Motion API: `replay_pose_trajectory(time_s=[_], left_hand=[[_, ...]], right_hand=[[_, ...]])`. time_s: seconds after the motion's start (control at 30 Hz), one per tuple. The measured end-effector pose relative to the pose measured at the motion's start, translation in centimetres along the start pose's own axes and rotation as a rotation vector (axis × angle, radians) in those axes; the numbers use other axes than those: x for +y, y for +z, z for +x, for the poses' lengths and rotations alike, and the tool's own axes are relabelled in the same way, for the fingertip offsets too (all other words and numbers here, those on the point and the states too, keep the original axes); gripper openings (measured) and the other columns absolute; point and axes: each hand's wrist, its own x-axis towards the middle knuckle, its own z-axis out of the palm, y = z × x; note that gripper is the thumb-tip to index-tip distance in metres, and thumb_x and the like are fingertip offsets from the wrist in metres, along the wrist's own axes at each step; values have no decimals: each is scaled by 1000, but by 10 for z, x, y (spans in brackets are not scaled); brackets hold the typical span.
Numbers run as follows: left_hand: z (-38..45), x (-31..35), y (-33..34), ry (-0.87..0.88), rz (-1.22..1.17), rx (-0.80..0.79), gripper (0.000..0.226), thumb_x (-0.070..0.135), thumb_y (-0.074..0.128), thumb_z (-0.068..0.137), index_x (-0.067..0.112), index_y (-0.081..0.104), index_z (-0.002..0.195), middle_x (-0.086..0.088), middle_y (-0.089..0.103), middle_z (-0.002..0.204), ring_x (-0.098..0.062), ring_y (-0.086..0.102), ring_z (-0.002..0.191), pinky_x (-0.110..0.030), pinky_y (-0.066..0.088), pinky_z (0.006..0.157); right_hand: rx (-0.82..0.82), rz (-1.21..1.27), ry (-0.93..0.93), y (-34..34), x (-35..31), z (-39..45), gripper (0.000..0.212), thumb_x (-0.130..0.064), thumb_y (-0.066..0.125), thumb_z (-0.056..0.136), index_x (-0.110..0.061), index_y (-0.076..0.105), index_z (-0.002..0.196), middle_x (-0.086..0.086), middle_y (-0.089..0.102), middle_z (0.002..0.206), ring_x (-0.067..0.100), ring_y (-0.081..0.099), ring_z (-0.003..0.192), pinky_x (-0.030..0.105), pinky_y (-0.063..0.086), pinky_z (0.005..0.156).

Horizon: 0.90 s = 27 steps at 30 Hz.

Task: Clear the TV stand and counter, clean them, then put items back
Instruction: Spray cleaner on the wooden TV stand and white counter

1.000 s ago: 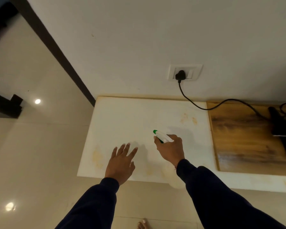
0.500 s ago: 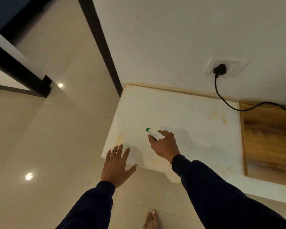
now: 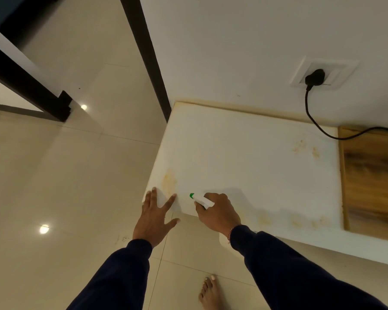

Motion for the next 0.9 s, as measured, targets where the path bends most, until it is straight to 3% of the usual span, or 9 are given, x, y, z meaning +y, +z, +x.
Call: replay_pose_trajectory(time_s=[0.13, 0.27, 0.33, 0.43, 0.57, 0.67, 0.8, 0.9], left_hand=[[-1, 1, 2, 5, 26, 21, 67, 50, 50, 99, 46, 15, 156, -14, -14, 166, -32, -14, 153, -52, 31, 119], [-1, 10, -1, -44, 6, 32, 62, 53, 44, 100, 43, 21, 156, -16, -7, 167, -35, -7, 154, -56, 28, 119], [1, 19, -1, -31, 57, 61, 68, 61, 43, 97, 43, 16, 157, -17, -3, 167, -37, -1, 154, -60, 20, 121], [5, 45, 6, 106, 126, 81, 77, 75, 32, 93, 46, 3, 157, -12, -1, 168, -33, 1, 155, -62, 14, 118], [17, 96, 21, 307, 220, 21, 83, 84, 18, 86, 47, -8, 156, -2, -10, 168, -28, -7, 155, -68, 10, 117], [26, 142, 30, 383, 251, -35, 92, 84, 34, 83, 46, -7, 156, 2, -16, 167, -28, -13, 154, -71, 10, 116], [34, 209, 42, 441, 286, -164, 110, 79, 59, 76, 47, -11, 155, 3, -26, 165, -35, -18, 152, -75, 11, 112], [37, 251, 53, 444, 330, -240, 113, 74, 65, 76, 46, -10, 155, 2, -24, 165, -38, -18, 151, -76, 12, 111]], right_hand=[[-12, -77, -4, 2, 14, -11, 34, -34, 61, 85, -9, 49, 64, 0, 45, 55, 19, 37, 48, 30, 30, 46], [20, -93, -76, -6, 35, -27, 39, -37, 62, 92, -20, 46, 61, -3, 47, 54, 15, 38, 44, 26, 29, 44], [30, -92, -105, -14, 51, -35, 34, -33, 60, 95, -21, 51, 64, 1, 51, 54, 16, 40, 44, 28, 30, 46], [72, -27, -126, -29, 79, -47, 27, -24, 60, 97, -15, 58, 71, 3, 52, 53, 15, 38, 45, 29, 30, 47], [157, 49, -40, -54, 121, -64, 31, -23, 61, 94, -16, 50, 66, -1, 45, 49, 14, 34, 44, 28, 28, 46], [209, 100, 56, -76, 147, -82, 37, -23, 60, 86, -15, 37, 58, 1, 37, 48, 13, 30, 44, 28, 27, 45], [325, 180, 118, -107, 183, -106, 36, -20, 69, 82, -16, 44, 58, -6, 43, 48, 9, 34, 43, 18, 29, 45], [391, 83, 117, -130, 208, -120, 38, -28, 74, 82, -24, 45, 58, -9, 45, 46, 11, 44, 44, 12, 29, 46]])
